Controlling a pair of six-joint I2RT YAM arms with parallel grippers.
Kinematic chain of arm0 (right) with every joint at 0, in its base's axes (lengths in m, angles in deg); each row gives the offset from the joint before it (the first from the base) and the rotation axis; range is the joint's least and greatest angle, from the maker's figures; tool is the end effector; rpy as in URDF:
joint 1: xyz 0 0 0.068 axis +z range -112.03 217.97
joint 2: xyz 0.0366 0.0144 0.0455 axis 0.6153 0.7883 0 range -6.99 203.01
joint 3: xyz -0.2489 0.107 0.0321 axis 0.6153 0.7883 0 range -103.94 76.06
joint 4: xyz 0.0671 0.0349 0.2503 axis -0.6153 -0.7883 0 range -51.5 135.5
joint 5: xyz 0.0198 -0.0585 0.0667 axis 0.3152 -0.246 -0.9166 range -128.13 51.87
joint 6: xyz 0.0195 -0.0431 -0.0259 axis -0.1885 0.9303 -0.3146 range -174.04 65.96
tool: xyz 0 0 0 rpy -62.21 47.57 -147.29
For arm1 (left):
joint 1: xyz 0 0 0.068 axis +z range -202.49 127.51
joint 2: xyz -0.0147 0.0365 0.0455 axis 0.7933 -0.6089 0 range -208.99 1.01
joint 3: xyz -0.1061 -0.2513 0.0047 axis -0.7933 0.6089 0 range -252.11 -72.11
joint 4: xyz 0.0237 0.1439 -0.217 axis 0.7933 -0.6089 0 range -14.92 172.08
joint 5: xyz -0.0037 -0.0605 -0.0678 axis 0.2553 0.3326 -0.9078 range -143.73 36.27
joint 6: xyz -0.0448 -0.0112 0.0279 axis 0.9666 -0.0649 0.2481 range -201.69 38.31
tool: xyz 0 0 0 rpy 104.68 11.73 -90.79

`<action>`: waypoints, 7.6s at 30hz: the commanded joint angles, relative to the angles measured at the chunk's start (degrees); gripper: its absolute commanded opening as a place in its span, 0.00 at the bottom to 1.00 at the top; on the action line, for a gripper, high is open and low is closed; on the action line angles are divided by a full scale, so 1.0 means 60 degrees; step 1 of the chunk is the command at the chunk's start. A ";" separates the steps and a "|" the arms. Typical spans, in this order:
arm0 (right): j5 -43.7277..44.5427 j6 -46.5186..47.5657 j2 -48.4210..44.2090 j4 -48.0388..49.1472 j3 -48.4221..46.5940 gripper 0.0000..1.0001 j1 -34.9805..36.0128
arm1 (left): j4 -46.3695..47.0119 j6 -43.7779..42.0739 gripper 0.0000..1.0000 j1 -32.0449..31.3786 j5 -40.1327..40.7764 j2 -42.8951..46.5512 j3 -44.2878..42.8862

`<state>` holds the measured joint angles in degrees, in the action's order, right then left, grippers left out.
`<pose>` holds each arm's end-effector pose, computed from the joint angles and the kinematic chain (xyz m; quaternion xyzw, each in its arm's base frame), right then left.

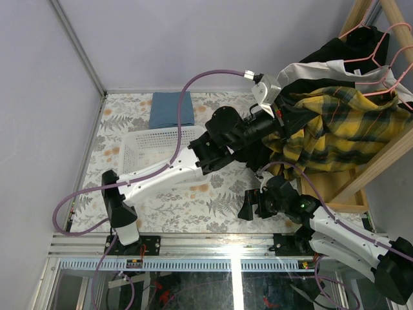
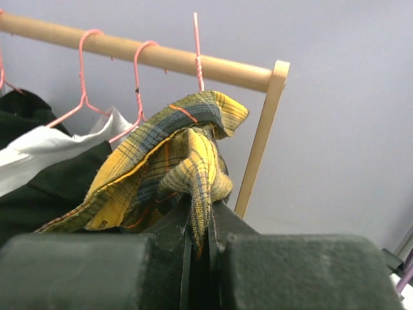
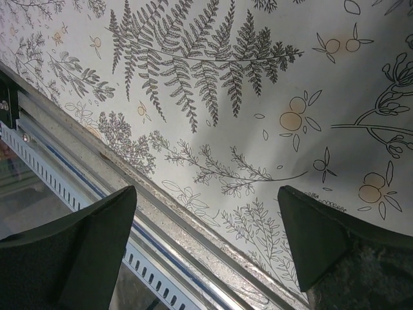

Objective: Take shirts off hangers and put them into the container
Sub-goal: Pick up the hanger from the clothesline, then remove the shirt from the hanger.

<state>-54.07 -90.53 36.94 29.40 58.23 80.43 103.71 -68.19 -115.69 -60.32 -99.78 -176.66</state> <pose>0.1089 0.1128 0.1701 -0.1032 0.9013 0.3530 0.2291 0.1806 -0.3669 0.4957 0.2683 0.4638 -0.5476 0.6427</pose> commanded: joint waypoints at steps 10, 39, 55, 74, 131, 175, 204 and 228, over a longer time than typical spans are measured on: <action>0.0056 0.0483 -0.0447 -0.0233 -0.0764 0.99 0.0057 | 0.2015 -0.0388 0.00 0.0127 0.1121 0.1413 0.1427; -0.1225 0.1520 -0.2580 -0.0515 -0.5589 0.99 0.0057 | 0.1422 0.0107 0.00 0.0904 0.2543 0.7938 0.8883; 0.3448 -0.1335 0.0829 -0.2585 -0.8259 0.91 0.0056 | -0.0676 0.0666 0.00 0.0880 0.1517 0.9450 1.0506; 0.3381 -0.4352 0.0055 -0.0294 -0.5650 0.99 0.0061 | -0.1448 0.0747 0.00 -0.0400 0.3202 0.9153 1.1412; -0.7440 0.0180 0.0259 -0.3344 -1.2378 0.00 0.0075 | -0.4609 0.4845 0.95 0.2720 0.0157 0.8701 1.2254; -0.5263 0.4759 0.4490 -0.5298 -1.0686 0.00 0.0134 | -0.6168 0.4018 1.00 0.7428 -0.0305 1.2216 1.0393; -0.6191 0.2481 0.5435 -0.2051 -0.8816 0.01 0.0363 | 0.1020 0.0911 0.58 0.1953 -0.0054 1.0221 1.2217; -0.6464 0.2539 0.4711 -0.2153 -0.8772 0.11 0.0406 | 0.0784 0.0603 0.01 0.1789 -0.0749 0.9282 1.1601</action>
<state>-91.60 -76.54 67.54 15.46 7.35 82.22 106.53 -64.43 -104.59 -63.73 -43.50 -104.69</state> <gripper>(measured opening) 0.104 0.118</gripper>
